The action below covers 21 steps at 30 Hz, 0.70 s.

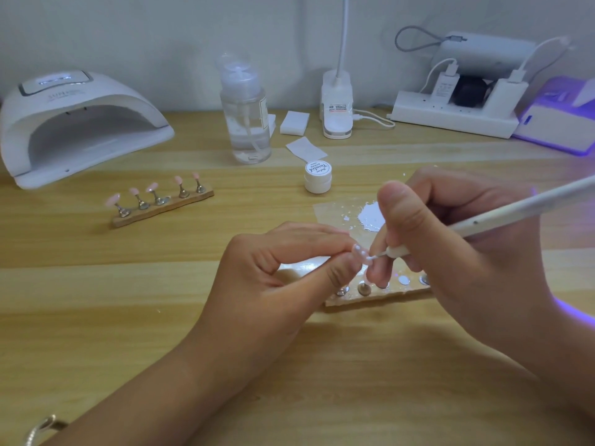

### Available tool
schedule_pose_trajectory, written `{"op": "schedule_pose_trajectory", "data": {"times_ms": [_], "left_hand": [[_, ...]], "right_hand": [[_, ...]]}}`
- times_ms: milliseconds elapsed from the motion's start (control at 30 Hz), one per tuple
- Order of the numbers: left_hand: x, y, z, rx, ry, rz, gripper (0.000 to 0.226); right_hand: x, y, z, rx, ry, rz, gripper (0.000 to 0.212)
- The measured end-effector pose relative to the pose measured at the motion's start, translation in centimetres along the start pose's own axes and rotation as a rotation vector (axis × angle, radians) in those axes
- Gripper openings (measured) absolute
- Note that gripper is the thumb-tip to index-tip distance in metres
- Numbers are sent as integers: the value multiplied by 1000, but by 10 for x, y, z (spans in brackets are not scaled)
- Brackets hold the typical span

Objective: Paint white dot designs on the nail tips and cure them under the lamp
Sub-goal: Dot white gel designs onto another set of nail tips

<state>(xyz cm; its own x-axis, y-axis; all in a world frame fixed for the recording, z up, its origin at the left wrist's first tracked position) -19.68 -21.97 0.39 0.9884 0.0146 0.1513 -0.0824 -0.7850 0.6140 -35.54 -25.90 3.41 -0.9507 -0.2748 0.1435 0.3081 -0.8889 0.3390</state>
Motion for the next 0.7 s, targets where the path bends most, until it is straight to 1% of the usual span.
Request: {"op": "schedule_pose_trajectory", "data": {"times_ms": [333, 467, 567, 700], "left_hand": [[0, 0, 0, 3, -13, -17, 13], [0, 0, 0, 6, -12, -12, 8], [-1, -1, 1, 25, -34, -37, 12], [-1, -1, 1, 27, -59, -71, 12]], "right_hand": [[0, 0, 1, -11, 10, 0, 36], [4, 6, 4, -33, 162, 2, 40], [11, 13, 11, -17, 218, -44, 42], [17, 17, 15, 5, 171, -113, 41]]}}
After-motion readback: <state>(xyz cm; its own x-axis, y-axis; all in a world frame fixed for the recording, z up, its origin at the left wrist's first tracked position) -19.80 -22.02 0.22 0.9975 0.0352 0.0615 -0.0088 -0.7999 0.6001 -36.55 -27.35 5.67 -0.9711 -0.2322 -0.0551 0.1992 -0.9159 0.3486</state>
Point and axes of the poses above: each hand's wrist, its own y-axis towards the middle knuckle, its own x-axis out of the back of the hand, z = x × y, the point moved 2 cm from there along y, towards the middle knuckle, and after that the axes turned 14 degrees about -x, right-handed, at the moved point
